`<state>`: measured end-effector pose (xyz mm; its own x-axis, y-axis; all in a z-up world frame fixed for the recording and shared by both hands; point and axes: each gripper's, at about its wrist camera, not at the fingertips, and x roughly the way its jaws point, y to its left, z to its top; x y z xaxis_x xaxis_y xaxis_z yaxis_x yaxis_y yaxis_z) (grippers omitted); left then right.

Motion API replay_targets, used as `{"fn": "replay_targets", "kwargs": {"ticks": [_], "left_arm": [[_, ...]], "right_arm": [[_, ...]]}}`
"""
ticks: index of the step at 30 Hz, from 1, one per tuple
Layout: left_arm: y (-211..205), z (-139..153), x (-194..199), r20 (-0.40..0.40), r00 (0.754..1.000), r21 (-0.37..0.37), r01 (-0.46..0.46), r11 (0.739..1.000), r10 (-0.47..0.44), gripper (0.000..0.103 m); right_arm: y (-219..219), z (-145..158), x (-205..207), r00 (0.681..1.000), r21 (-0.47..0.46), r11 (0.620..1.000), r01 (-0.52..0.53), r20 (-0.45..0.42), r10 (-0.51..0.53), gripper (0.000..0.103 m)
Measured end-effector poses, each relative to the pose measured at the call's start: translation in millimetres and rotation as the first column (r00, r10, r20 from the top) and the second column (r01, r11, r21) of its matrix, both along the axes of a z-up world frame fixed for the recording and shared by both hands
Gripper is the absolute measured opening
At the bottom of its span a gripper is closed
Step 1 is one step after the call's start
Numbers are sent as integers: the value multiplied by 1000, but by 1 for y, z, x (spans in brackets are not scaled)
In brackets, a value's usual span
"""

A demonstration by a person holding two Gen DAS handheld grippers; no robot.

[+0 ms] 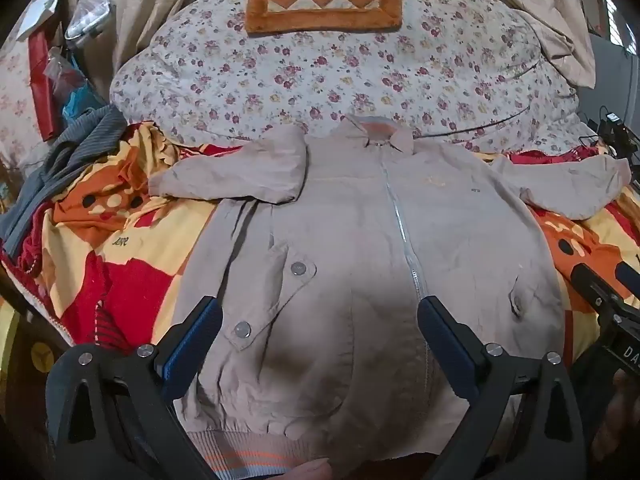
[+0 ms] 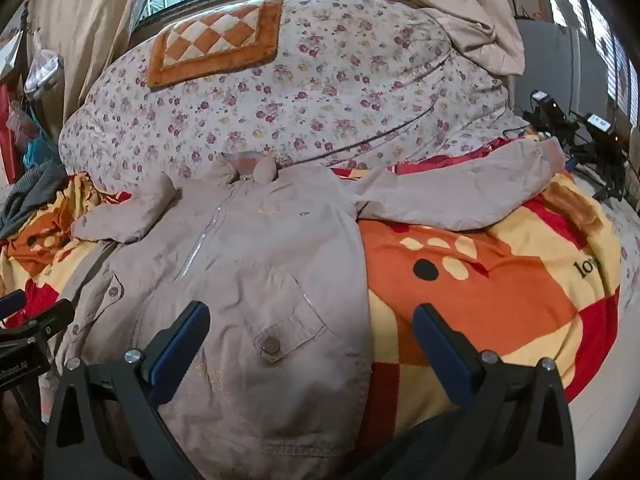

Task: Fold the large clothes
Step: 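Move both grippers over the beige jacket body toward the collar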

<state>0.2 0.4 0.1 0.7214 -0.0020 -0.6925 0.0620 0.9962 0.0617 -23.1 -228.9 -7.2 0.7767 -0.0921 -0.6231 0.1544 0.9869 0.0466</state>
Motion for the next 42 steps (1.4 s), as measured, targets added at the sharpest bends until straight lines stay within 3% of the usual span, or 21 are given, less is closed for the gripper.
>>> {"fn": "replay_targets", "kwargs": {"ticks": [19,24,27,29,34,37,39,42], "left_arm": [[4,-23,9,-67,998,-14,1,1000,-2,91],[8,-26,11,-32,999,-2,-18,1000,18,93],[12,-25,13,-1,1000,-51,17,999,-17,94],[13,-29,18,-45,998,-66,33,997,-36,94],[11,-39,24,-101,994,-49,35,998,-40,94],[12,-40,29,-111,993,-23,24,999,-26,94],[15,-37,37,-109,993,-17,33,999,-35,94],[22,-28,64,-91,995,6,36,999,-35,94]], "right_arm": [[4,-5,5,1000,-29,1000,5,-18,-6,103],[6,-7,6,1000,-34,999,8,-25,-9,103],[6,-6,6,1000,-36,999,9,-26,-10,103],[5,-7,6,1000,-37,999,9,-27,-10,103],[6,-8,6,999,-46,999,13,-36,-14,103],[7,-8,9,999,-44,999,10,-50,-13,103],[11,-7,17,995,-90,995,36,-84,-44,103],[16,0,41,994,-77,997,-5,-106,-3,103]]}}
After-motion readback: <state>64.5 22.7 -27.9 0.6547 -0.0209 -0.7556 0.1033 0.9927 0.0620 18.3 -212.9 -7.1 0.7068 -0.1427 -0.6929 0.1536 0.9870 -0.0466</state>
